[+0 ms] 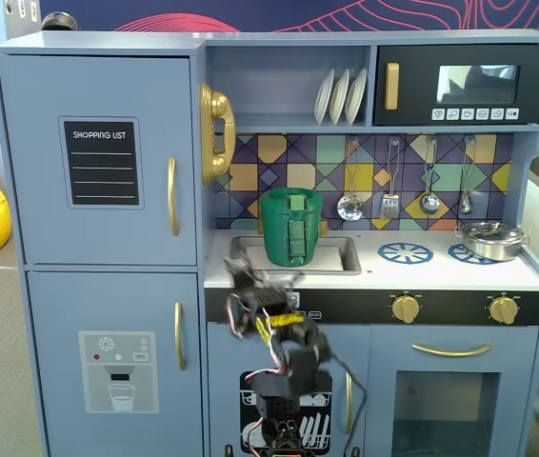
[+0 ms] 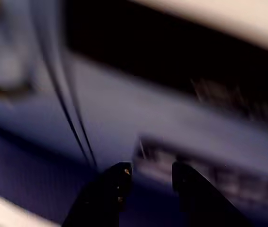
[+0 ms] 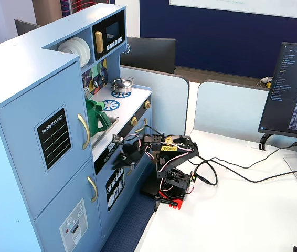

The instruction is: Close the left cabinet door

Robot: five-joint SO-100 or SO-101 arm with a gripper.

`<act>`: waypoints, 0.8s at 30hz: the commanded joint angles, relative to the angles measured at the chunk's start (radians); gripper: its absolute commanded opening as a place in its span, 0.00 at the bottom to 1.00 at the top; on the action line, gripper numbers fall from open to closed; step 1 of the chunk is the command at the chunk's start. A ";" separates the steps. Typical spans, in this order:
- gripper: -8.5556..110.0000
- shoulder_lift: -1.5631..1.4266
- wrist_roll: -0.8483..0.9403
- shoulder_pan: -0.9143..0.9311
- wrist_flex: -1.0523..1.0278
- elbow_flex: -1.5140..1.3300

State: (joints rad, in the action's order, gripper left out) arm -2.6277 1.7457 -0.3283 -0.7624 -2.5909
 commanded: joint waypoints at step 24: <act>0.09 -0.551 -0.206 0.443 -0.770 -0.405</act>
State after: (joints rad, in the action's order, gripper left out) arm -3.1845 1.5831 0.1074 -1.3683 -2.9759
